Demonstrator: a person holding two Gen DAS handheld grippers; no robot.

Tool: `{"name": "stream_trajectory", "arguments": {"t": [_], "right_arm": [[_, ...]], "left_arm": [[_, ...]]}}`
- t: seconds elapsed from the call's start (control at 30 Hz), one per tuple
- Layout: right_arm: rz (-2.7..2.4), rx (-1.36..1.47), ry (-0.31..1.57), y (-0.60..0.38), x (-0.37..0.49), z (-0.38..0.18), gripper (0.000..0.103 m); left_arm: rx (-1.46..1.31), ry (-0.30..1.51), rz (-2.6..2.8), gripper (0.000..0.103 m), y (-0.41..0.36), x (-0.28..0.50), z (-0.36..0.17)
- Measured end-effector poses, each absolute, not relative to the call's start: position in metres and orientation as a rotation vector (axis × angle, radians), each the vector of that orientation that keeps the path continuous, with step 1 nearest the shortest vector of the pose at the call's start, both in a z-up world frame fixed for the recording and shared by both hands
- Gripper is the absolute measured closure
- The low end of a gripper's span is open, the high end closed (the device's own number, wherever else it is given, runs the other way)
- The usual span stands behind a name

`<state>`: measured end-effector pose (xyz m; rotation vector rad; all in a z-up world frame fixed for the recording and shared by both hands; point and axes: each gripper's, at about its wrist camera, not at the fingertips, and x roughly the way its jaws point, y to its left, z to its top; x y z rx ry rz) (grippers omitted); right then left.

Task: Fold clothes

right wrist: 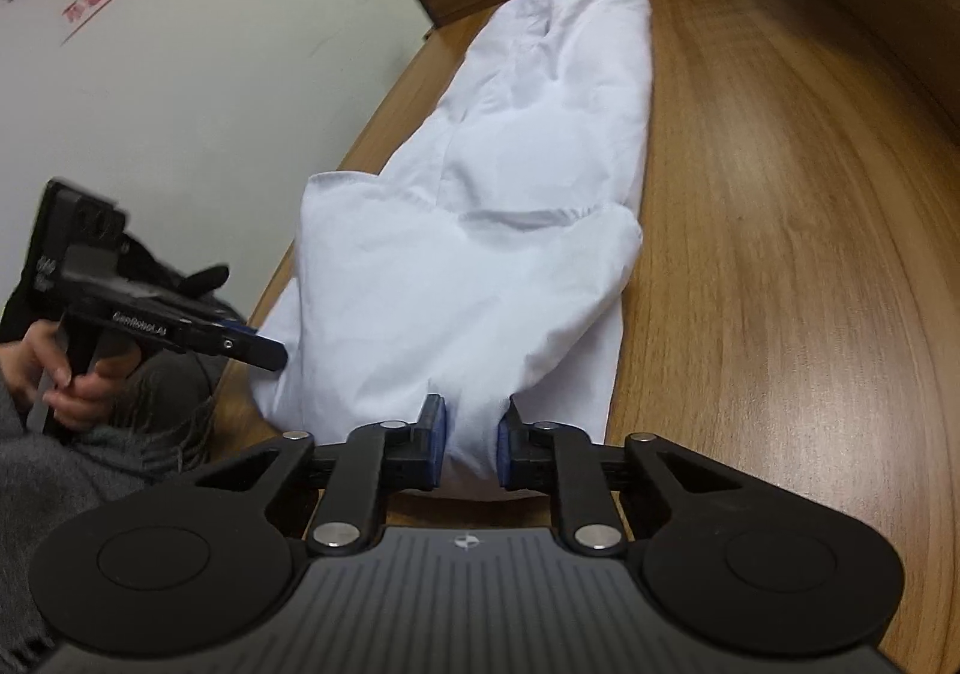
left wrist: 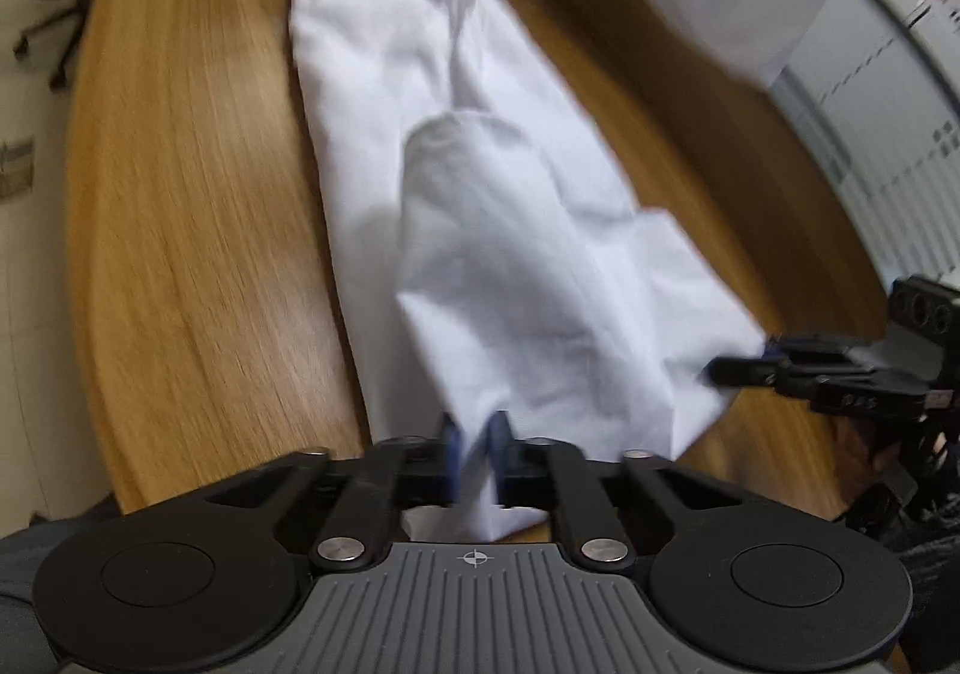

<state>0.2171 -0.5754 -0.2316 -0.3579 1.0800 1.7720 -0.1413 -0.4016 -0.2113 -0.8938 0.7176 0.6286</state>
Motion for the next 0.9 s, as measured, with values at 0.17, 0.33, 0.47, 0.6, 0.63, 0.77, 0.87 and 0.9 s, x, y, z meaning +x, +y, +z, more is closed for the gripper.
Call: {"name": "stream_trajectory", "arguments": {"t": [0.17, 0.33, 0.47, 0.6, 0.63, 0.77, 0.87, 0.9], "right_arm": [[1.722, -0.353, 1.149, -0.576, 0.219, -0.224, 0.095], [1.654, -0.516, 1.183, -0.569, 0.204, -0.243, 0.094], [1.64, -0.534, 1.185, -0.568, 0.201, -0.247, 0.087], [1.593, -0.528, 1.117, -0.567, 0.208, -0.235, 0.063], [1.577, -0.532, 1.082, -0.566, 0.21, -0.23, 0.063], [1.536, -0.58, 0.836, -0.564, 0.208, -0.203, 0.063], [1.603, -0.666, 0.663, -0.558, 0.194, -0.193, 0.063], [1.633, -0.69, 0.632, -0.555, 0.188, -0.192, 0.064]], "left_arm": [[-0.958, 0.755, 0.682, 0.099, -0.422, -0.154, -0.197], [-1.05, 0.919, 0.788, 0.1, -0.424, -0.156, -0.229], [-1.083, 0.824, 0.832, 0.095, -0.408, -0.17, -0.222], [-1.041, 0.74, 0.849, 0.09, -0.403, -0.171, -0.209], [-1.009, 0.72, 0.859, 0.089, -0.404, -0.169, -0.203], [-0.768, 0.693, 0.901, 0.079, -0.421, -0.139, -0.181], [-0.615, 0.71, 0.863, 0.079, -0.426, -0.113, -0.177], [-0.565, 0.715, 0.85, 0.079, -0.428, -0.104, -0.175]]}}
